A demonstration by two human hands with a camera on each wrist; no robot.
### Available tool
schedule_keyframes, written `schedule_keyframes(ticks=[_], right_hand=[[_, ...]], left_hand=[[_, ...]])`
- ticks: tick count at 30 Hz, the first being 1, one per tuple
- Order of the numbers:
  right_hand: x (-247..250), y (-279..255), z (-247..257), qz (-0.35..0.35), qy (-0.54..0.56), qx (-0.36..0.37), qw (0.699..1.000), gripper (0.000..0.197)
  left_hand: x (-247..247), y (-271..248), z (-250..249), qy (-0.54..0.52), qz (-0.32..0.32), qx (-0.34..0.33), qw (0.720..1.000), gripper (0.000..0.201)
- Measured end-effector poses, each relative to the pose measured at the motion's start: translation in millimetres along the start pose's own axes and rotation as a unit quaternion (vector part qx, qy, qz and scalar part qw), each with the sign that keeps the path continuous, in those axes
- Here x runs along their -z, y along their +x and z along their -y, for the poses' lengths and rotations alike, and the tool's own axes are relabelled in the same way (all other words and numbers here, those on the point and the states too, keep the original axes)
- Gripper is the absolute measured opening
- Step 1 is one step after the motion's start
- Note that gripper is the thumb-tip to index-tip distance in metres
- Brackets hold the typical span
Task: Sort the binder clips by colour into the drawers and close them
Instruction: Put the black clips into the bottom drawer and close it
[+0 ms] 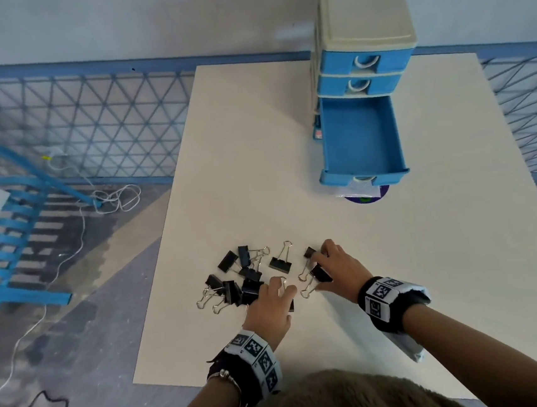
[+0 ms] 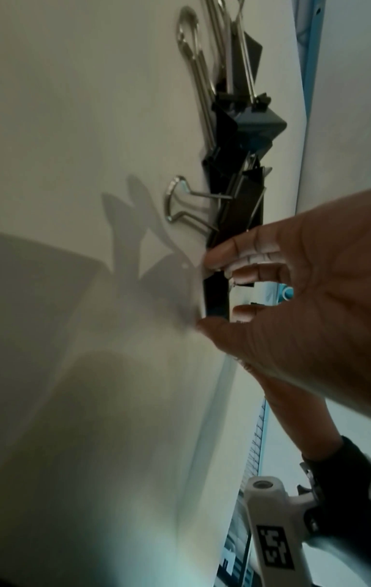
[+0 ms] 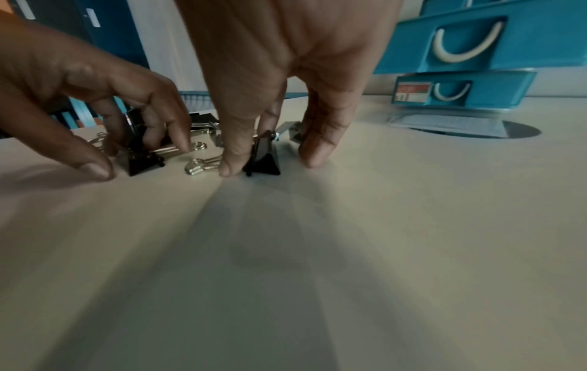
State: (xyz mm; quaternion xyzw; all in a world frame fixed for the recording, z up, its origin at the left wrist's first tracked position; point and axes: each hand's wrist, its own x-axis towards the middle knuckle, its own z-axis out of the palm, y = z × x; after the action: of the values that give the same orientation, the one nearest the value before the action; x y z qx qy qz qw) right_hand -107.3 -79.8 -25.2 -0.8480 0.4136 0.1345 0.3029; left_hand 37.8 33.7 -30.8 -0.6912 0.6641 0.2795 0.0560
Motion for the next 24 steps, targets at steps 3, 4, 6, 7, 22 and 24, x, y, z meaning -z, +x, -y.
schedule_keyframes(ticks=[3, 4, 6, 7, 22, 24], right_hand=[[3, -6, -5, -0.017, 0.038, -0.024, 0.999, 0.051], [4, -7, -7, -0.019, 0.049, -0.029, 0.998, 0.049], [6, -10, -9, -0.020, 0.076, -0.036, 0.996, 0.045], [6, -11, -11, -0.022, 0.093, -0.040, 0.995, 0.042], [36, -25, -27, -0.106, 0.250, -0.057, 0.961, 0.029], [66, -19, -28, -0.162, 0.265, -0.057, 0.949, 0.038]], left_hand=[[-5, 1, 0, 0.007, 0.006, -0.008, 1.000, 0.034], [-6, 1, -1, 0.004, 0.004, -0.010, 1.000, 0.031], [-8, 2, -1, -0.004, 0.003, -0.012, 1.000, 0.026], [-8, 3, -1, -0.007, 0.003, -0.014, 1.000, 0.024], [14, 39, 12, -0.051, -0.126, -0.034, 0.990, 0.025], [16, 45, 10, -0.052, -0.135, -0.030, 0.989, 0.026]])
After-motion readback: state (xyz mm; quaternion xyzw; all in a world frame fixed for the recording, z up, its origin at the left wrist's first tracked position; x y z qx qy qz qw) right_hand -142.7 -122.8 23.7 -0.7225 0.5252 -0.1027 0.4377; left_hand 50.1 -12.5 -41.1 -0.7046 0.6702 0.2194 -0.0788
